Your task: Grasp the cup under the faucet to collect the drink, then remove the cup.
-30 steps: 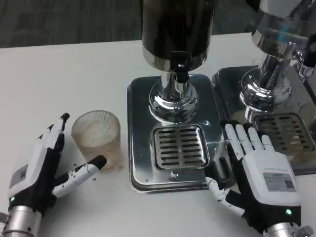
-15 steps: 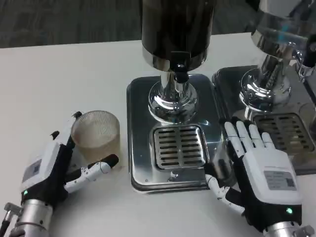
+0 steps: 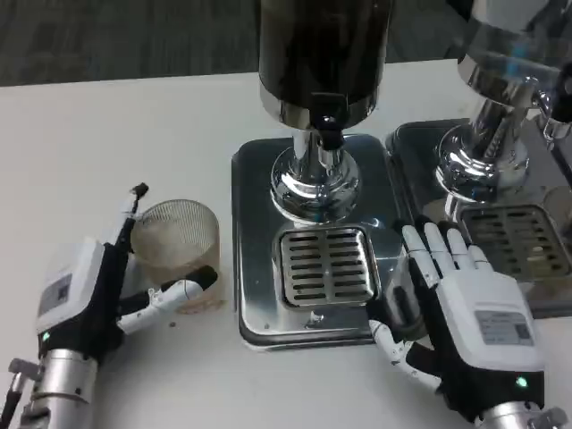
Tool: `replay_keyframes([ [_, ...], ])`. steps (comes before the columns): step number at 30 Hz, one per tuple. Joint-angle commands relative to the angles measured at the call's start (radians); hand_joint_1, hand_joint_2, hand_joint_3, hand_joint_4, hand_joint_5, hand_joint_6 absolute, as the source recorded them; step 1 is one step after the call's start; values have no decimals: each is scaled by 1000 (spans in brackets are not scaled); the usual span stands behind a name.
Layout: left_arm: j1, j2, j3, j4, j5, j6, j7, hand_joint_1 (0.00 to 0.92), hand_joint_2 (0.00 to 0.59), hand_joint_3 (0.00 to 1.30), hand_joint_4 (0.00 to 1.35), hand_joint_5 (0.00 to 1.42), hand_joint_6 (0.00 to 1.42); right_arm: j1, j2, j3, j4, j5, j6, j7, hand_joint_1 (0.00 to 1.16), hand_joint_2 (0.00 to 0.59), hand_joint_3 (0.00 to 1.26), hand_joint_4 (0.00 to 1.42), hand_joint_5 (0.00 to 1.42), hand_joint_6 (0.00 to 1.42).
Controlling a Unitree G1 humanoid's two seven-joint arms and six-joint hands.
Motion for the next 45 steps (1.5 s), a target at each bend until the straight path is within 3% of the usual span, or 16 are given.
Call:
replay_keyframes([
  [1,10,-7,-28,18,27,15,5,307,62,211,440,705,921,10,-4,-1,-19,1,-1,9,325,417,57,0,0,75],
  [4,7,-6,-33,17,34,16,28,408,88,305,547,781,1001,10,-3,-1,-18,4,-1,8,328,416,60,0,0,76],
  [9,11,-1,-42,2,53,26,109,486,96,421,654,887,1085,6,-1,-2,-13,8,-2,8,334,416,64,0,0,89],
  [23,19,-5,-42,-19,98,44,268,536,65,616,850,1046,1255,-7,0,-4,0,18,-5,9,338,416,64,0,0,94],
  [37,25,-8,-39,-64,108,54,316,590,78,674,884,1077,1311,-10,1,-5,4,24,-5,2,340,416,47,0,0,97],
  [45,49,-3,-36,-138,120,56,346,696,44,689,889,1063,1339,-10,-4,-6,2,25,-7,4,334,421,45,0,0,99],
])
